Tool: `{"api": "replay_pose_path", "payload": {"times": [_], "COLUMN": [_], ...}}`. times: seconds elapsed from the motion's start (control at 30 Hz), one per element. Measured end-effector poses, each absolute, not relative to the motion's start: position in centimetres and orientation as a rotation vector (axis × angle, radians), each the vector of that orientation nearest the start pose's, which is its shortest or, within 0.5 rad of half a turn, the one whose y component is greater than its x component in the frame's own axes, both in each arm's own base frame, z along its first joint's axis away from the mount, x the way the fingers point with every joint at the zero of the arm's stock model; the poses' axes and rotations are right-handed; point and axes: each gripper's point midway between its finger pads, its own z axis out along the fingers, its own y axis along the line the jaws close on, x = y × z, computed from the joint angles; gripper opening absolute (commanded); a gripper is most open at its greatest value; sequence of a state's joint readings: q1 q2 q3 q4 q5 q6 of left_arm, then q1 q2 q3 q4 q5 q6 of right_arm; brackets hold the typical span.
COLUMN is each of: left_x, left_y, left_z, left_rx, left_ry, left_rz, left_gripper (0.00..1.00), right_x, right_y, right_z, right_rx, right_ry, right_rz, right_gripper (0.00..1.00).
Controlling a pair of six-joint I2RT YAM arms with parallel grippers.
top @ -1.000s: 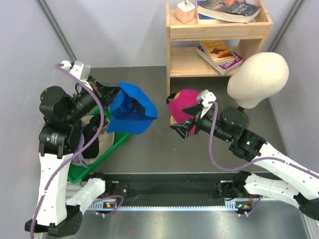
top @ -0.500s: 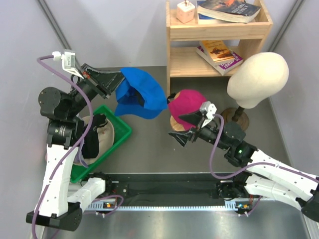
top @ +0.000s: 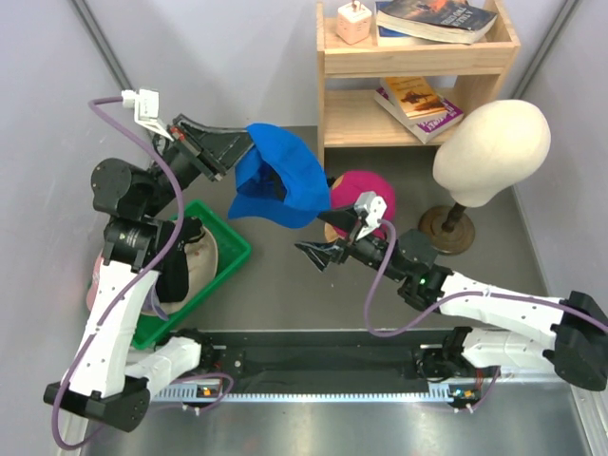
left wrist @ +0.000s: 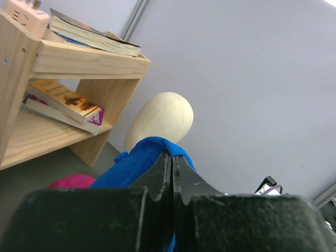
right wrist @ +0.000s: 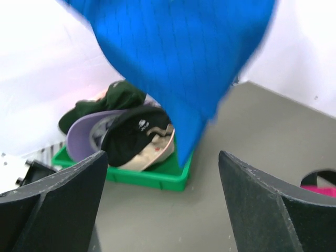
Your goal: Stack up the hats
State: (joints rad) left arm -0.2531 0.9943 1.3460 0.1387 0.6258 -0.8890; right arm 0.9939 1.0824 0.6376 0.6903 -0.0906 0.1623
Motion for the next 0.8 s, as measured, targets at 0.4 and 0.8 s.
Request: {"api": "replay_pose_path", "payload": {"times": [0.4,0.8], "left_x": [22.4,26.9], "left_y": [-20.2,-19.5], "left_z": [54.3,50.3], "left_rx": [0.172,0.054], "left_ry": [1.281,1.432], "left_rz": [-1.445,-1.254], "left_gripper": [0.0,0.76], "right_x": [22.3,25.3], "right_y": [34.8,25.4], "right_z": [33.4,36.6], "right_rx": [-0.537,-0.334], "right_ry": [1.18,1.298], "right_rz": [0.886,0.445], "right_gripper": [0.0,0.0]}}
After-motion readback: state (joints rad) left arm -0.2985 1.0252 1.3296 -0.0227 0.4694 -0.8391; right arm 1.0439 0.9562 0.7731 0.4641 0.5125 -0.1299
